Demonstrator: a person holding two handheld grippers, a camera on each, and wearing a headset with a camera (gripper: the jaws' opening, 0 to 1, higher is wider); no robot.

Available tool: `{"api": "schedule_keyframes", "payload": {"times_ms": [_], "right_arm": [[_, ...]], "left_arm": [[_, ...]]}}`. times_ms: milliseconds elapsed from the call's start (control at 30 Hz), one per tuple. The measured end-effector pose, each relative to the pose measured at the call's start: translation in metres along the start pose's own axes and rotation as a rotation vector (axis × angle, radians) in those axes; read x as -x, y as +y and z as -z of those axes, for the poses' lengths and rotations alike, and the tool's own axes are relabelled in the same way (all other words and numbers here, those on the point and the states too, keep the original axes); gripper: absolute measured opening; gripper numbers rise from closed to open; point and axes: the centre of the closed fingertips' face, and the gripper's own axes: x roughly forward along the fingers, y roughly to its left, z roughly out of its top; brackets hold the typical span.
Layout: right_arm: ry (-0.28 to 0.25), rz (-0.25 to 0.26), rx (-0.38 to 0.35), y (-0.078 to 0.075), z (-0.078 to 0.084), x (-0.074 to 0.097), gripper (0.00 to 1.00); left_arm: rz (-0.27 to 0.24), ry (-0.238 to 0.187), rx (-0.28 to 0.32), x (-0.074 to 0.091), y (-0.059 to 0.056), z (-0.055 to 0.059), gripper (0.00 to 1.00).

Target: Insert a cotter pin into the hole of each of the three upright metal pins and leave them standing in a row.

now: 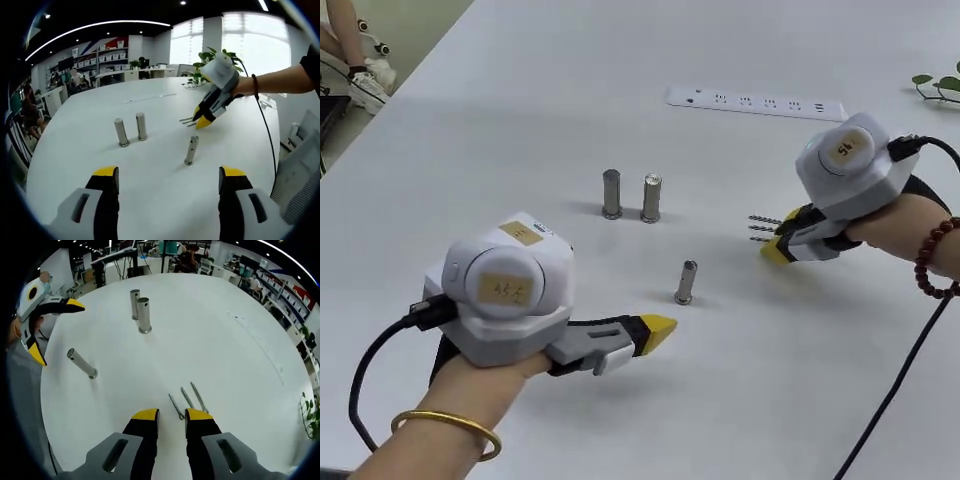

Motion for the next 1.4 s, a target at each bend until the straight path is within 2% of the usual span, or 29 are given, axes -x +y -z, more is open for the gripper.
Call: {"api": "schedule_keyframes", "payload": {"times_ms": [200, 333, 433, 633, 700, 733, 833, 1000, 1067, 1200, 1400], "right_arm": [[0.029, -0.016, -0.008, -0.0007, 0.0025, -0.0011, 0.13], [0.035, -0.055, -0.072, 0.006, 0.0034, 0.0005, 0.09], [0.04, -0.045, -0.075, 0.0045, 0.0028, 0.0014, 0.07], [0.063, -0.046, -0.038, 0.0082, 0.0023, 0.0025, 0.04], [0.084, -0.029, -0.003, 0.007, 0.0043, 0.0027, 0.0], [0.08, -0.021, 0.04, 0.007, 0.0026, 0.001, 0.0], [0.107, -0.009, 0.071, 0.0069, 0.0048, 0.0009, 0.0], [0.108, -0.01, 0.084, 0.0045, 0.0058, 0.0007, 0.0], [0.106, -0.009, 0.067, 0.0037, 0.006, 0.0005, 0.0], [0.099, -0.014, 0.073, 0.0035, 0.0061, 0.0008, 0.0], [0.078, -0.017, 0.04, 0.0029, 0.0073, 0.0035, 0.0]], "left_arm": [[-0.004, 0.006, 0.001, 0.0013, 0.0023, 0.0015, 0.79], [-0.004, 0.005, 0.006, 0.0018, 0.0022, 0.0012, 0.79], [-0.005, 0.012, 0.002, 0.002, 0.0025, 0.0024, 0.77], [-0.009, 0.013, 0.005, 0.0028, 0.0038, 0.0023, 0.77], [-0.009, 0.016, 0.004, 0.0029, 0.004, 0.0028, 0.77], [-0.009, 0.017, 0.002, 0.0028, 0.0041, 0.003, 0.77], [-0.009, 0.02, -0.001, 0.0028, 0.0045, 0.0036, 0.76], [-0.01, 0.017, 0.001, 0.0037, 0.0049, 0.0031, 0.76], [-0.001, 0.013, 0.023, 0.0044, 0.0041, 0.0026, 0.74], [-0.005, 0.007, 0.03, 0.0058, 0.0051, 0.0011, 0.71], [0.002, 0.001, 0.053, 0.0067, 0.0025, -0.0012, 0.69]]}}
